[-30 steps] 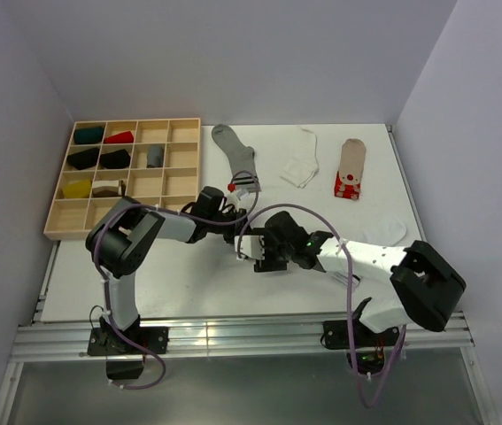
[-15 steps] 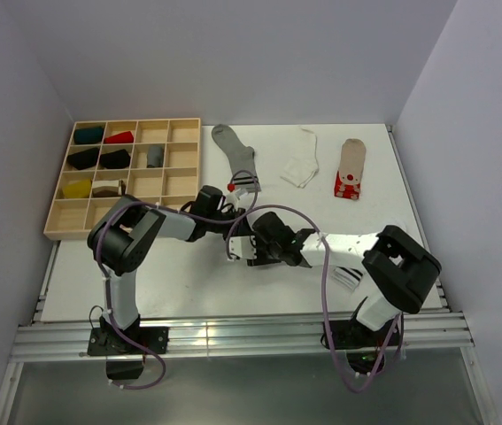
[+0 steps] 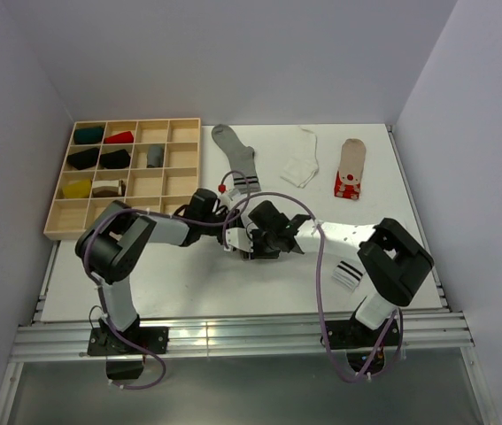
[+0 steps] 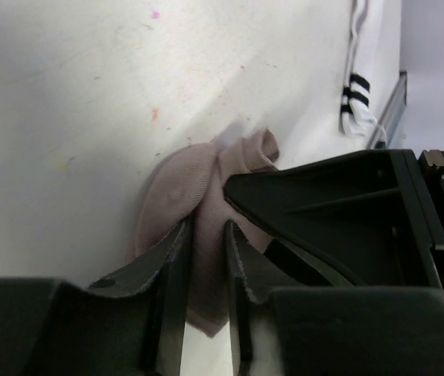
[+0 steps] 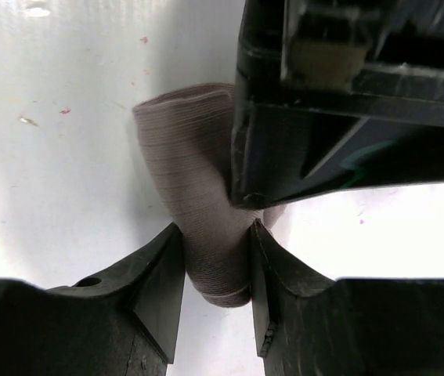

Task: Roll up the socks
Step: Roll the sock at the center of the board.

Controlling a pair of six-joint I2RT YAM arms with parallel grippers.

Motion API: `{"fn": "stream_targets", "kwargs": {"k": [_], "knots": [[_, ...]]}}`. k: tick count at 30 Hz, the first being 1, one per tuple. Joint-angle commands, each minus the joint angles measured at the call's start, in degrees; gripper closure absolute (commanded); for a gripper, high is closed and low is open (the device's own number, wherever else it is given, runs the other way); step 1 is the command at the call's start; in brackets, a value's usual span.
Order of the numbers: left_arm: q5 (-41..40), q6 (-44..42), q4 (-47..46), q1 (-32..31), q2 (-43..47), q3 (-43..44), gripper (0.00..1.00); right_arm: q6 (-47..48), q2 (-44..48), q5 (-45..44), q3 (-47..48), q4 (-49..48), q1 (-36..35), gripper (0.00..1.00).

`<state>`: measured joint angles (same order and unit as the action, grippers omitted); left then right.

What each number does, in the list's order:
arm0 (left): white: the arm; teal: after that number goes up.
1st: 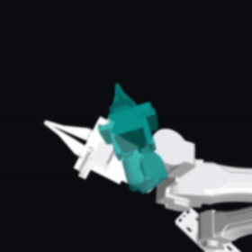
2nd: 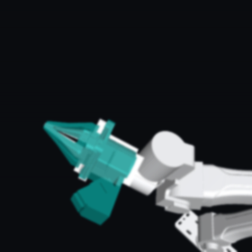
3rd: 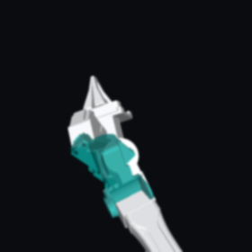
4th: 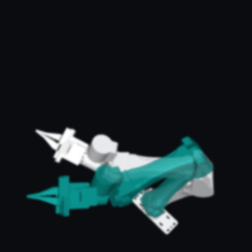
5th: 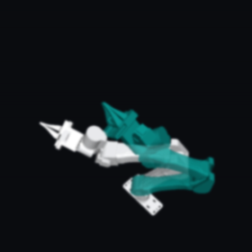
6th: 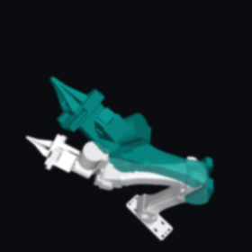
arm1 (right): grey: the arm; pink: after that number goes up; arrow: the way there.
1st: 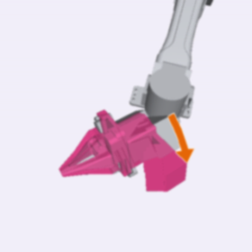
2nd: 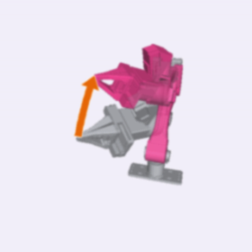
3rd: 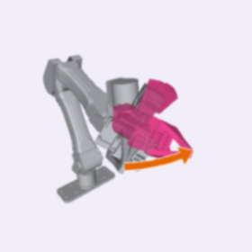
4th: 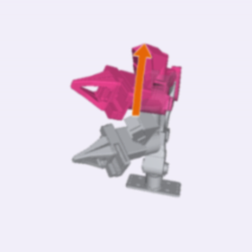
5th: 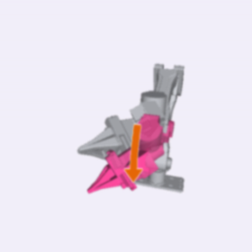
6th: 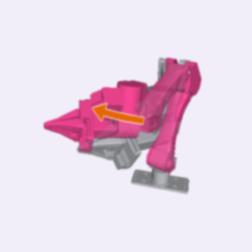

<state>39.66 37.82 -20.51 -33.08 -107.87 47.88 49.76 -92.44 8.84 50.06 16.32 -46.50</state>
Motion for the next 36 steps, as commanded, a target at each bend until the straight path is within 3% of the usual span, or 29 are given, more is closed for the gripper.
{"fn": "stream_targets", "kwargs": {"k": [1, 4, 7, 11, 20, 23, 28, 31, 36], "knots": [[-10.6, 0.3, 3.6, 0.8, 3.3, -2.3, 0.71, -2.7, -0.6, 4.2, 1.7, 8.8, 1.0, 0.74], [-14.5, 0.9, 2.1, 0.7, 6.4, -3.4, 0.62, -2.8, -1.6, 4.3, 2.0, 9.8, 0.9, 0.75], [-18.2, 2.0, -1.1, 1.1, 10.2, -5.7, 0.6, -2.9, -2.3, 4.4, 2.1, 10.7, 1.0, 0.75], [-24.4, 2.9, -2.8, 1.5, 14.9, -9.8, 0.59, -3.0, -2.4, 5.8, 2.7, 12.2, 1.2, 0.75], [-41.9, 2.2, -8.9, -0.7, 37.1, -26.0, 0.63, -1.6, -6.3, 10.0, 8.5, 19.9, 4.0, 0.75], [-53.6, -0.8, -5.1, -8.1, 45.4, -29.0, 0.63, -0.5, -8.8, 11.4, 11.5, 23.5, 5.1, 0.74], [-62.4, -5.3, -1.1, -20.2, 52.1, -30.3, 0.63, 0.9, -13.5, 14.6, 17.4, 30.2, 7.9, 0.74], [-67.3, -8.1, 0.8, -26.4, 50.8, -29.1, 0.62, 1.6, -14.8, 15.5, 19.3, 32.5, 9.0, 0.74], [-73.8, -16.7, 4.8, -34.2, 40.6, -21.3, 0.56, 2.5, -17.9, 16.8, 23.2, 37.0, 9.8, 0.74]]}}
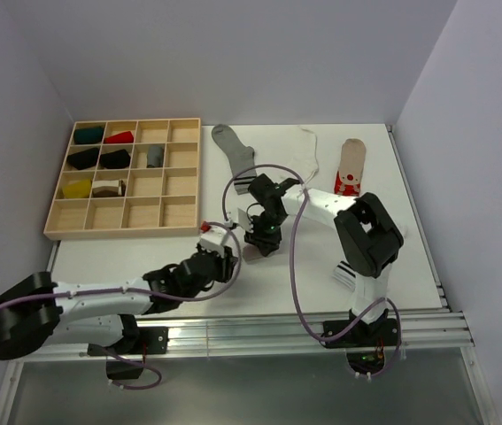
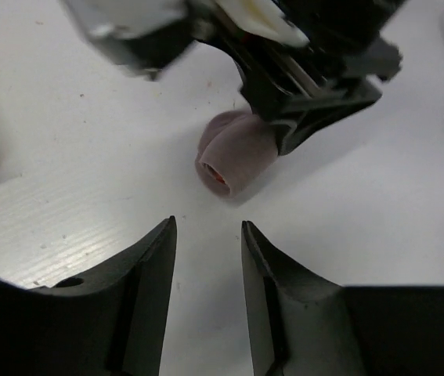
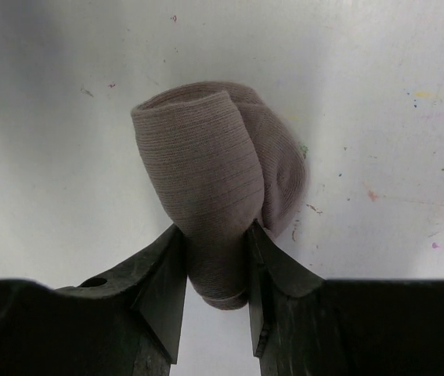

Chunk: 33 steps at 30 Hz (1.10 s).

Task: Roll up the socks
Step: Roll the sock at the center of the board.

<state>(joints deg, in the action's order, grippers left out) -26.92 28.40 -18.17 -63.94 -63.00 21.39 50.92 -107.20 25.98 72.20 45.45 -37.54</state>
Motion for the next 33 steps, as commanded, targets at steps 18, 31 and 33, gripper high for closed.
{"fn": "stream_targets", "kwargs": {"k": [18, 31, 33], "knots": [[-3.2, -32.2, -1.4, -8.7, -26.1, 19.0, 0.46, 2.5, -9.5, 2.3, 8.1, 15.6, 1.8, 0.74], [-1.2, -39.6, -7.7, -8.6, -29.9, 19.2, 0.45, 4.2, -14.8, 5.0, 14.1, 23.3, 2.6, 0.74], [-0.8, -39.8, -7.0, -8.6, -30.5, 19.7, 0.45, 4.1, -15.1, 5.0, 14.5, 23.4, 2.7, 0.74]]}}
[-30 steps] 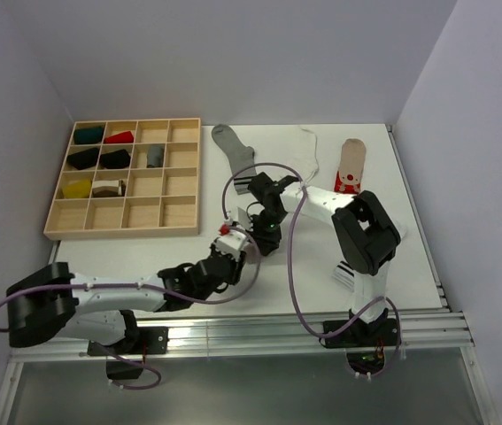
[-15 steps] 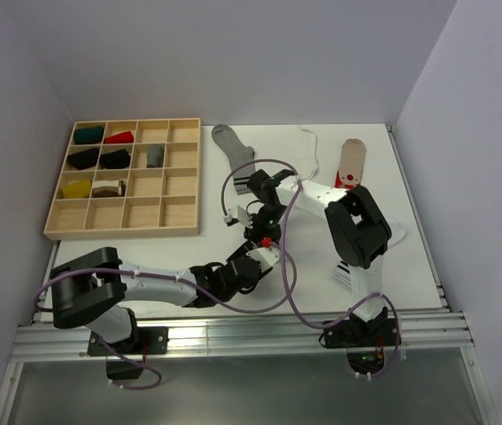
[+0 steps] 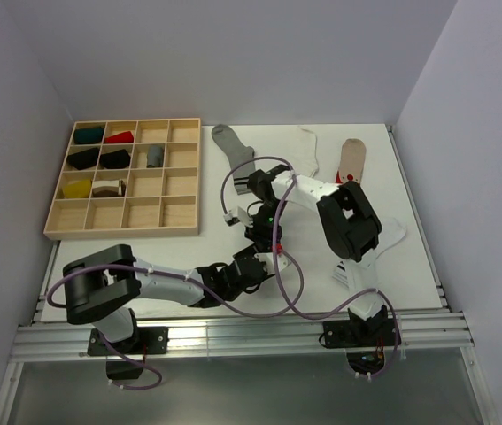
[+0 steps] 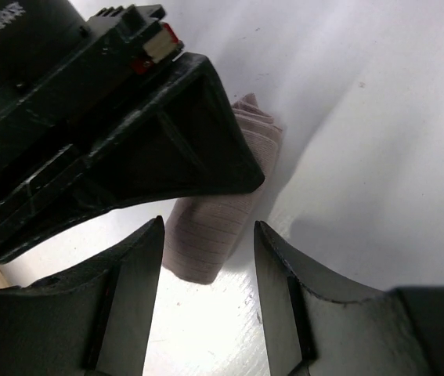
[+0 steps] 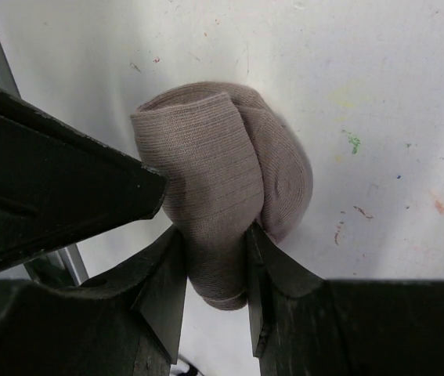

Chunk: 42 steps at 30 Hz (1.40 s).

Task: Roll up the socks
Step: Roll the sock at the center of the board.

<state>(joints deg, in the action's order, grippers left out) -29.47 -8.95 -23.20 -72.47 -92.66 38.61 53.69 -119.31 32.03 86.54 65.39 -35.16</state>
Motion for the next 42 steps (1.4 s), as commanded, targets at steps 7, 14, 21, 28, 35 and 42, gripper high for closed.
{"fn": "stream_targets", "kwargs": {"k": [7, 14, 21, 28, 35, 42], "knots": [[2.3, -3.2, -1.0, -0.7, -2.8, 3.8, 0.45, 2.1, -5.5, -0.3, 2.2, 6.2, 0.7, 0.74], [2.6, -4.4, 1.8, -1.4, -5.5, 5.4, 0.45, 2.8, -8.0, 0.2, 5.3, 9.4, 1.1, 0.74], [3.0, -4.3, 2.7, -1.8, -7.8, 6.0, 0.46, 3.5, -9.1, 0.8, 6.4, 10.8, 1.3, 0.74], [4.0, -4.9, 4.9, -1.8, -10.2, 7.2, 0.46, 4.3, -9.7, 1.1, 6.8, 12.2, 1.3, 0.74], [2.9, -5.0, 5.2, -1.9, -12.5, 7.8, 0.48, 5.1, -10.8, 1.8, 7.6, 13.9, 1.3, 0.74], [5.2, -3.5, 7.2, -1.8, -15.1, 8.3, 0.72, 6.0, -10.9, 2.6, 8.0, 15.4, 1.4, 0.73]]}}
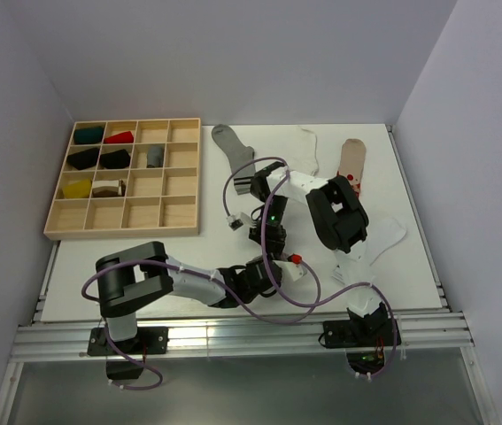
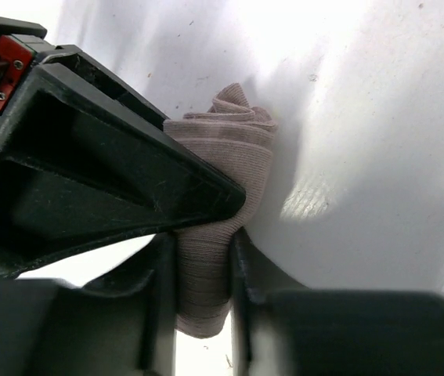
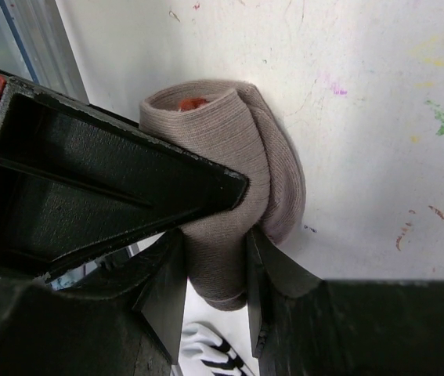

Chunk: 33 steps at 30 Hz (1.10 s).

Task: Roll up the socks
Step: Roll the sock at the center of the board, then pick up the sock at the center of the board.

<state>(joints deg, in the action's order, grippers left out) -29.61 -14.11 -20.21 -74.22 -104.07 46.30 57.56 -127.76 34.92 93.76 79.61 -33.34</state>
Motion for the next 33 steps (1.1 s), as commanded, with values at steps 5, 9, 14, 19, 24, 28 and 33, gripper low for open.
{"fn": "stream_targets", "kwargs": {"k": [5, 9, 14, 19, 24, 28, 33], "knots": [[8.6, 3.6, 6.3, 0.2, -4.0, 1.2, 0.92, 2.0, -2.0, 0.4, 0.9, 1.1, -0.1, 0.64], [10.3, 4.4, 8.3, 0.4, -4.3, 1.8, 1.0, 0.4, -0.3, -0.1, 0.0, -0.9, 0.6, 0.54], [12.4, 5.4, 9.7, 1.1, -4.2, 2.5, 1.0, -1.3, 3.2, -1.1, -0.9, -3.7, 3.4, 0.44], [13.4, 5.8, 9.4, 1.5, -3.9, 2.0, 1.0, 0.3, 9.5, 0.7, -2.6, -2.9, 8.9, 0.38], [14.1, 5.8, 9.7, 1.6, -4.5, 2.4, 1.0, 1.6, 14.0, 2.5, -5.3, -2.5, 13.6, 0.2], [14.4, 7.7, 10.0, 2.5, -3.9, 2.6, 1.0, 0.5, 17.3, 4.1, -5.8, -3.5, 17.2, 0.19], [17.7, 10.8, 9.0, 6.3, -0.4, 2.2, 1.0, -5.2, 23.4, 4.4, -5.2, -7.4, 20.6, 0.24]]}}
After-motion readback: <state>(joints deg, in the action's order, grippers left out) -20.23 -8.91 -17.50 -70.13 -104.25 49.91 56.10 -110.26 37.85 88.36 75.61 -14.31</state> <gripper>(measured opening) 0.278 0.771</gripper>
